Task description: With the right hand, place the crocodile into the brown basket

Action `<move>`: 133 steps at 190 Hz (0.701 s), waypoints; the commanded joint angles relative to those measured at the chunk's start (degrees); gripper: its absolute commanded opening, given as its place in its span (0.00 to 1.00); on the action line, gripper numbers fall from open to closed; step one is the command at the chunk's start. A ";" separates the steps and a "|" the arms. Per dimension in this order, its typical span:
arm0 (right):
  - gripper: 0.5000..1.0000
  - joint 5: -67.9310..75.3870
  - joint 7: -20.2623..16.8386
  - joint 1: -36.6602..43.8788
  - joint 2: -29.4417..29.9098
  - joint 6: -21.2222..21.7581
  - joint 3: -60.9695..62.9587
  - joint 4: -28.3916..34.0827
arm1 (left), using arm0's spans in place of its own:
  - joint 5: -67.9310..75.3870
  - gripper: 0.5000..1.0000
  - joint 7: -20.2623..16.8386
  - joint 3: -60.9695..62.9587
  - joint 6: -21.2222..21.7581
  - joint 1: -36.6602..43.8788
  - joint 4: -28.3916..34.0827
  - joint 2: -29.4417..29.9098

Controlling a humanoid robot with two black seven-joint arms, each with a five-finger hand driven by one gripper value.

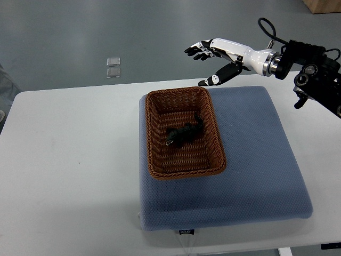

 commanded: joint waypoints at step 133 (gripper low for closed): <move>0.83 44.47 9.31 -14.65 12.14 -12.91 19.91 -23.99 | 0.00 1.00 0.00 0.00 0.00 0.01 0.00 0.00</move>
